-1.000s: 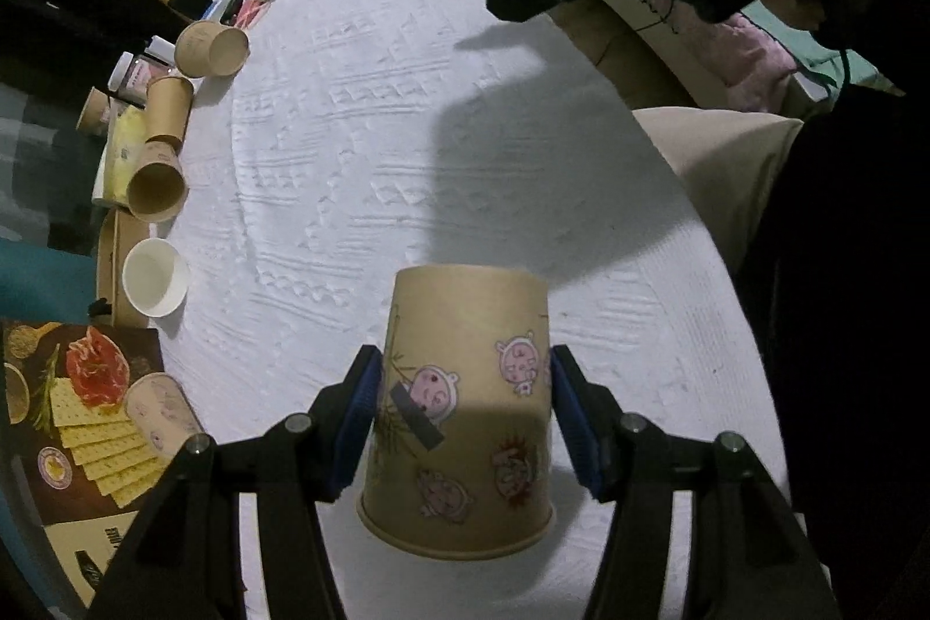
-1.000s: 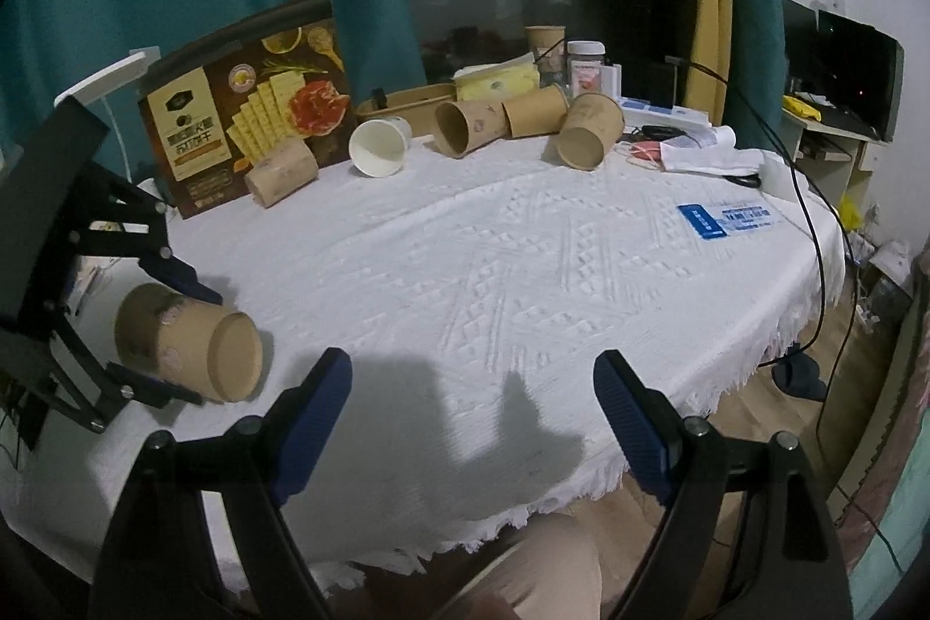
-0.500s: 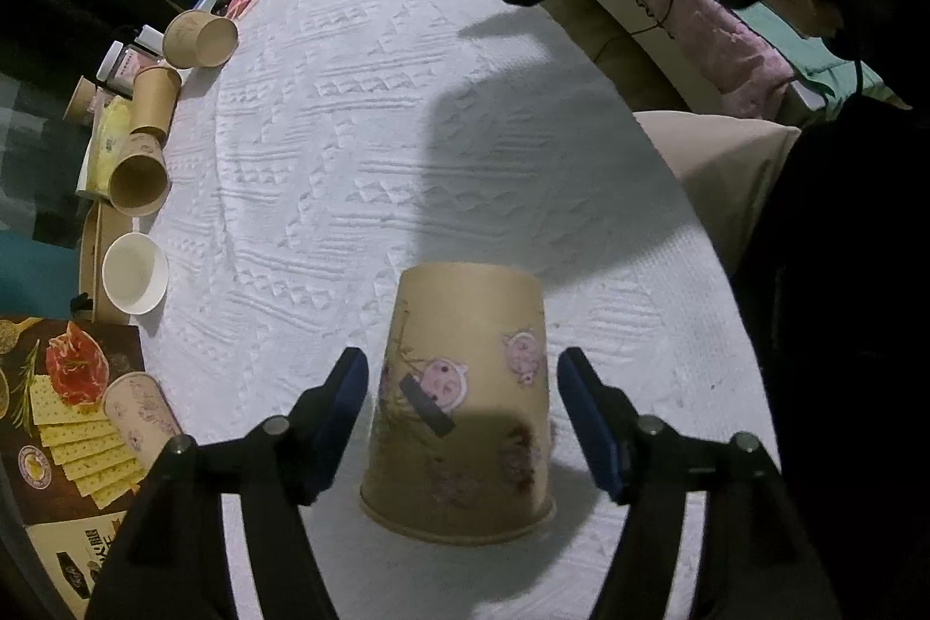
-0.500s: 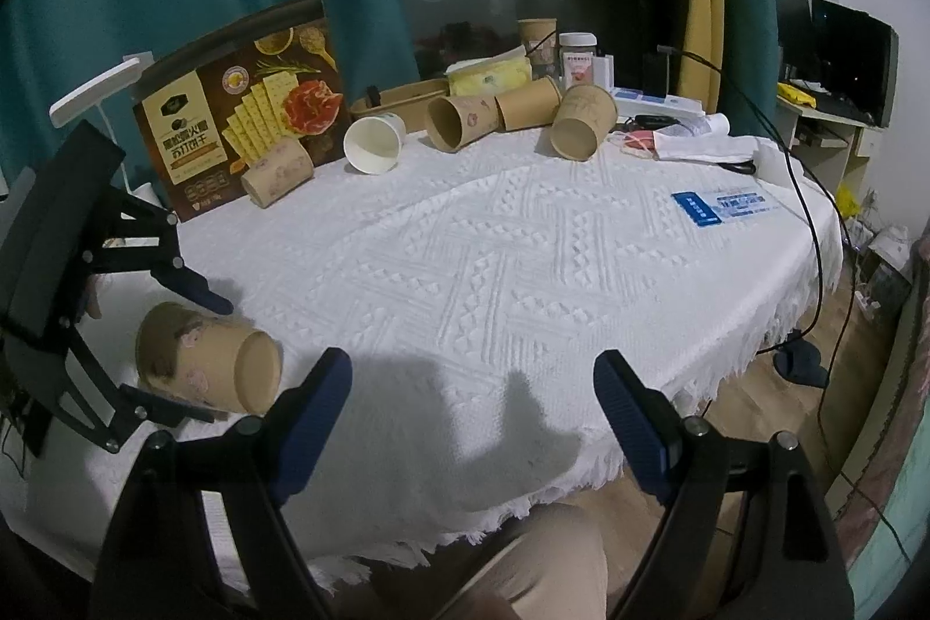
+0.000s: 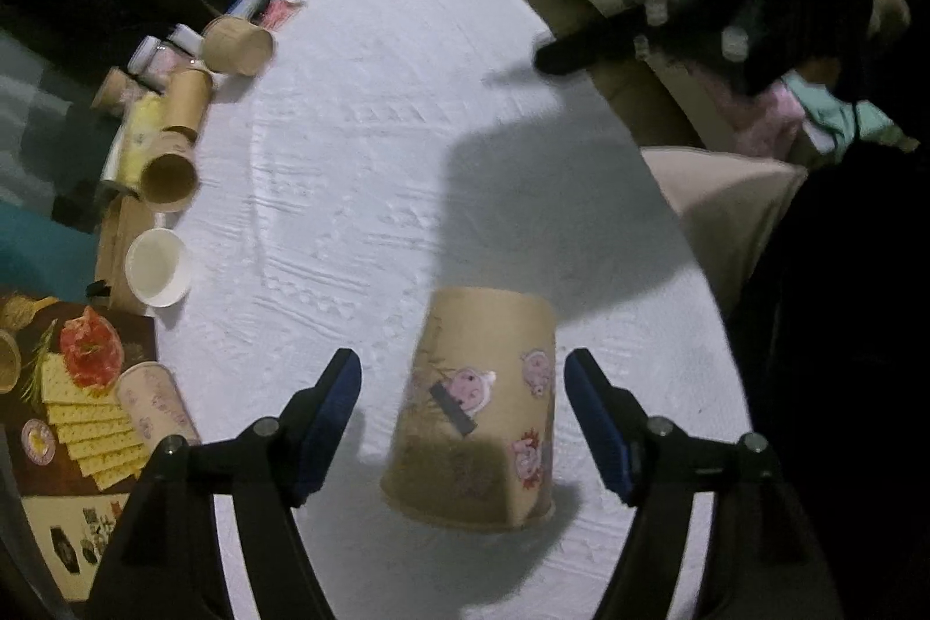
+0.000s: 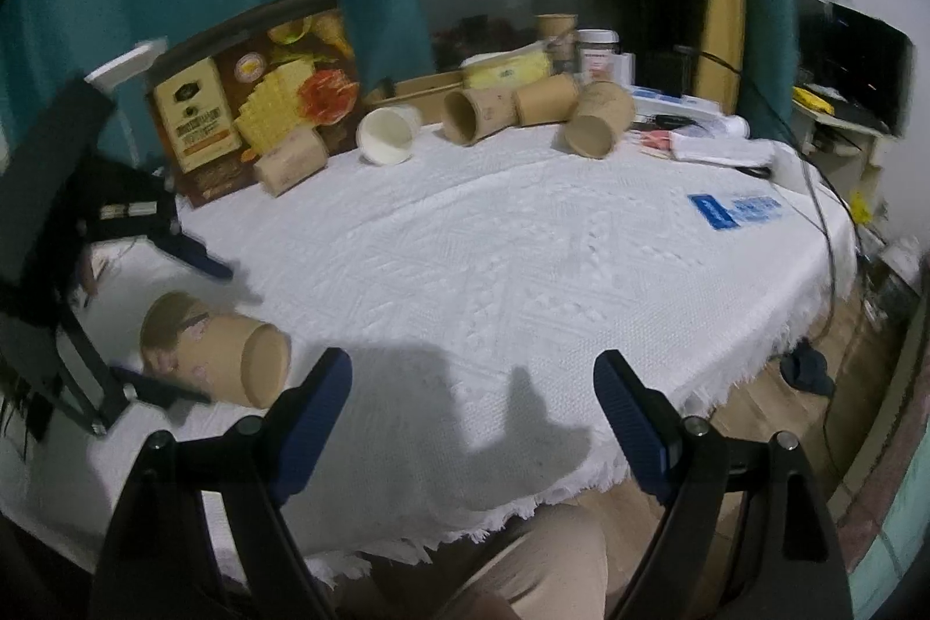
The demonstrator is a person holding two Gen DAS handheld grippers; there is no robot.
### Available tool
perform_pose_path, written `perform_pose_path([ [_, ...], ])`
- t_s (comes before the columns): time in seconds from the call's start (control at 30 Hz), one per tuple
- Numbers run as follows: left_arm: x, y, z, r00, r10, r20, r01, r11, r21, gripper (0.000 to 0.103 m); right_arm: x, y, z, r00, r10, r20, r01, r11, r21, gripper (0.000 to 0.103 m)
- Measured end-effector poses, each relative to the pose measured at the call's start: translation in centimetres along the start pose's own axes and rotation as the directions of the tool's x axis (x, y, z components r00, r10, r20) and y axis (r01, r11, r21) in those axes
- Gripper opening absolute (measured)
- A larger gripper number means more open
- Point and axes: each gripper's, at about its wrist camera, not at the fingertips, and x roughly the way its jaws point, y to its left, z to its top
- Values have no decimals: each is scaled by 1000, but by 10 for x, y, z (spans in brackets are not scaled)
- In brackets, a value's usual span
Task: Flip cup upright
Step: 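Carry the pig-printed cup with the left tool toward the right tool, then grasp the pig-printed cup with the right tool while the left tool releases it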
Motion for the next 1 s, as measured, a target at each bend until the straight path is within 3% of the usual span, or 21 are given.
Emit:
perform_pose_path([
  [0.17, -37, 9, -20, 996, 55, 73, -46, 991, -129, 73, -2, 22, 21, 995, 94, -23, -96, 971, -217, 84],
  [0.23, -48, 12, -37, 993, 84, 83, -63, 972, -225, 73, -3, 33, 31, 985, 164, -56, -173, 944, -282, 84],
  [0.3, -59, 15, -59, 986, 132, 103, -87, 930, -357, 73, -2, 45, 38, 972, 218, -91, -236, 908, -346, 84],
  [0.33, -64, 15, -68, 981, 152, 118, -90, 904, -418, 73, -2, 54, 41, 965, 240, -110, -264, 886, -382, 84],
  [0.4, -75, 15, -95, 968, 185, 170, -49, 802, -596, 73, 3, 71, 46, 951, 273, -146, -310, 842, -442, 84],
  [0.47, -80, 12, -113, 959, 199, 202, -7, 727, -687, 73, 9, 89, 51, 940, 292, -176, -341, 804, -487, 84],
  [0.53, -79, 0, -140, 953, 225, 204, 19, 625, -780, 73, 18, 109, 55, 928, 306, -210, -371, 765, -526, 84],
  [0.57, -77, -3, -146, 952, 229, 204, 27, 601, -799, 73, 21, 119, 55, 922, 312, -229, -387, 741, -549, 84],
  [0.63, -73, -14, -166, 949, 239, 205, 56, 513, -857, 73, 28, 136, 54, 914, 309, -262, -405, 691, -599, 84],
  [0.7, -73, -20, -179, 936, 278, 217, 70, 458, -886, 73, 33, 153, 51, 909, 291, -297, -416, 631, -655, 84],
  [0.87, -82, -20, -195, 892, 401, 208, 42, 386, -922, 73, 47, 186, 38, 899, 151, -411, -435, 407, -803, 84],
  [0.93, -85, -20, -202, 877, 427, 223, 64, 355, -933, 73, 54, 194, 37, 891, 103, -442, -448, 355, -820, 84],
  [1.0, -83, -19, -207, 874, 431, 227, 80, 333, -939, 73, 60, 202, 35, 876, 58, -478, -471, 315, -824, 84],
])
